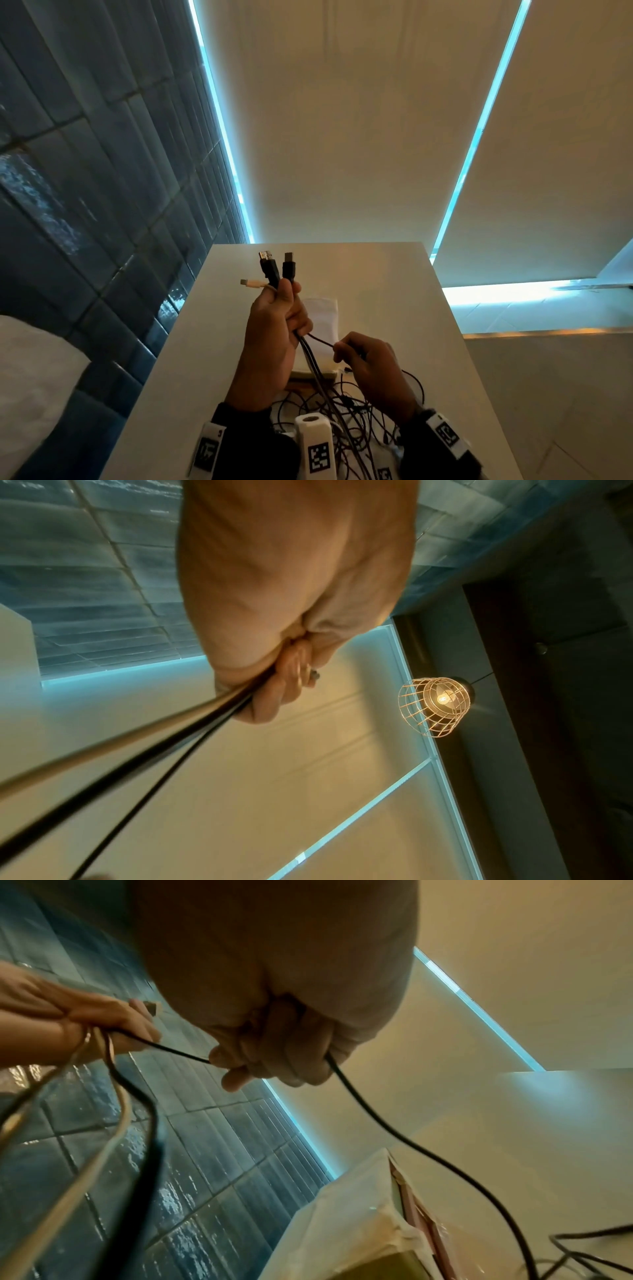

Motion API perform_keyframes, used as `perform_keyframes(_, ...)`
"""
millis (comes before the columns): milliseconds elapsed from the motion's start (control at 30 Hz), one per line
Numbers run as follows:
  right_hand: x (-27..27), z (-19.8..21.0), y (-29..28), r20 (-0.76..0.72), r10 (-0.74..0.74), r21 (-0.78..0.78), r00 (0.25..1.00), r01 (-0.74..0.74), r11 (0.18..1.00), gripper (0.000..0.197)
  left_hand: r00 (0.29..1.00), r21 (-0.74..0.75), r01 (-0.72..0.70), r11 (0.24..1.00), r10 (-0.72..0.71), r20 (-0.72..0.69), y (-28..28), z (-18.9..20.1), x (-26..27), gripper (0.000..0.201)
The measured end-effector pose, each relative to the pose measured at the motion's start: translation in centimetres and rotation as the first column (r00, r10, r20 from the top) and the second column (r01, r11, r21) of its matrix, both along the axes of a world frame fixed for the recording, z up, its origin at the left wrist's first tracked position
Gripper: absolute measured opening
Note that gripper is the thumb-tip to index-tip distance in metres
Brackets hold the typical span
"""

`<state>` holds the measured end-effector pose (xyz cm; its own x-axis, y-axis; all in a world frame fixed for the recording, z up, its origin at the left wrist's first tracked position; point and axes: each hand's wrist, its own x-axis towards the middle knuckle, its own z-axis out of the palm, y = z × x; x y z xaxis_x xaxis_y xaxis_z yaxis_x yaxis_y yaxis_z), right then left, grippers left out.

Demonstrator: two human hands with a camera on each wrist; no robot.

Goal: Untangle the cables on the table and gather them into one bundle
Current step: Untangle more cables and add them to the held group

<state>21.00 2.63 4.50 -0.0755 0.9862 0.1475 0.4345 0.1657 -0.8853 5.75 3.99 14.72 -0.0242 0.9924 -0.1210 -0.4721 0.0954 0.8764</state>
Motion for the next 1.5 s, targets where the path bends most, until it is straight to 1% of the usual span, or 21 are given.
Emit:
perform_keyframes(167, 0.3, -2.7, 0.6, 0.078, -0.001, -0.042, 0.997, 0.005, 0.999, 0.028, 0.998, 0.028, 0.031, 0.999, -0.029, -0.064, -0.3, 0.3, -0.3, 0.018)
perform_keyframes(267, 0.6, -3.8, 0.4, 0.109, 0.018, -0.056, 0.994, -0.012, 0.998, 0.032, 0.998, 0.042, -0.011, 0.999, 0.013, -0.066, -0.3, 0.2, -0.6, 0.021)
perform_keyframes(333, 0.8, -4.8, 0.3, 0.106, 0.021, -0.102, 0.994, -0.010, 0.995, 0.032, 0.998, 0.042, -0.037, 0.998, 0.039, -0.055, -0.2, 0.1, -0.8, 0.024)
perform_keyframes(433, 1.4, -6.7, 0.4, 0.084, -0.007, -0.188, 0.996, 0.022, 0.982, 0.034, 0.999, 0.029, -0.045, 0.999, 0.045, 0.008, -0.2, 0.1, -1.1, 0.028)
perform_keyframes(533, 2.1, -7.7, 0.0, -0.023, -0.066, -0.279, 0.998, 0.057, 0.958, 0.036, 0.997, 0.016, -0.040, 0.999, 0.039, 0.060, -0.2, 0.0, -1.4, 0.032)
perform_keyframes(633, 2.1, -5.5, -0.1, -0.148, -0.161, -0.293, 0.976, 0.112, 0.950, 0.027, 0.997, 0.003, -0.027, 1.000, 0.026, 0.072, -0.2, 0.0, -1.4, 0.034)
perform_keyframes(700, 1.8, -2.5, -0.1, -0.290, -0.201, -0.264, 0.936, 0.124, 0.957, 0.022, 0.999, -0.009, -0.016, 1.000, 0.016, 0.047, -0.3, 0.0, -1.3, 0.034)
perform_keyframes(733, 1.5, -0.6, -0.1, -0.365, -0.193, -0.240, 0.911, 0.108, 0.965, 0.021, 1.000, -0.015, -0.010, 1.000, 0.010, 0.025, -0.3, 0.0, -1.2, 0.035)
perform_keyframes(767, 1.1, 1.2, -0.1, -0.432, -0.170, -0.205, 0.886, 0.086, 0.975, 0.019, 1.000, -0.020, -0.004, 1.000, 0.004, -0.005, -0.4, 0.0, -1.1, 0.035)
perform_keyframes(833, 0.5, 4.5, -0.4, -0.520, -0.092, -0.115, 0.849, 0.037, 0.993, 0.018, 0.997, -0.038, 0.000, 0.999, -0.003, -0.083, -0.6, 0.1, -0.8, 0.035)
perform_keyframes(900, -0.2, 6.8, -1.0, -0.539, 0.014, -0.010, 0.842, -0.023, 1.000, 0.016, 0.989, -0.051, 0.012, 0.999, -0.020, -0.147, -0.9, 0.3, -0.6, 0.034)
perform_keyframes(967, -0.8, 8.3, -1.7, -0.523, 0.131, 0.072, 0.842, -0.110, 0.991, 0.017, 0.984, -0.056, 0.054, 0.997, -0.063, -0.169, -1.1, 0.7, -0.5, 0.035)
perform_keyframes(1033, -1.3, 8.6, -2.2, -0.525, 0.232, 0.099, 0.819, -0.213, 0.972, 0.016, 0.988, -0.062, 0.111, 0.992, -0.117, -0.103, -1.1, 1.0, -0.6, 0.036)
perform_keyframes(1100, -1.6, 8.1, -2.3, -0.527, 0.292, 0.094, 0.798, -0.287, 0.953, 0.017, 0.987, -0.065, 0.155, 0.986, -0.152, 0.047, -1.1, 1.2, -0.8, 0.037)
perform_keyframes(1167, -1.5, 7.3, -2.3, -0.539, 0.279, 0.057, 0.795, -0.296, 0.953, 0.019, 0.974, -0.047, 0.156, 0.987, -0.146, 0.172, -0.9, 1.4, -1.0, 0.037)
perform_keyframes(1200, -1.4, 6.8, -2.2, -0.542, 0.253, 0.029, 0.801, -0.283, 0.959, 0.018, 0.969, -0.036, 0.147, 0.988, -0.137, 0.207, -0.9, 1.4, -1.1, 0.036)
perform_keyframes(1267, -1.1, 5.9, -2.1, -0.543, 0.206, -0.031, 0.814, -0.264, 0.964, 0.017, 0.959, -0.007, 0.135, 0.991, -0.129, 0.253, -0.8, 1.4, -1.2, 0.035)
perform_keyframes(1333, -0.9, 5.2, -2.0, -0.555, 0.178, -0.074, 0.812, -0.261, 0.962, 0.018, 0.947, 0.031, 0.133, 0.991, -0.136, 0.290, -0.8, 1.4, -1.2, 0.034)
perform_keyframes(1400, -0.7, 4.4, -1.7, -0.541, 0.153, -0.101, 0.827, -0.244, 0.965, 0.019, 0.947, 0.066, 0.123, 0.990, -0.137, 0.291, -0.7, 1.4, -1.1, 0.032)
perform_keyframes(1500, -0.6, 3.1, -1.4, -0.465, 0.131, -0.107, 0.876, -0.203, 0.973, 0.021, 0.960, 0.070, 0.104, 0.992, -0.119, 0.255, -0.5, 1.1, -0.9, 0.032)
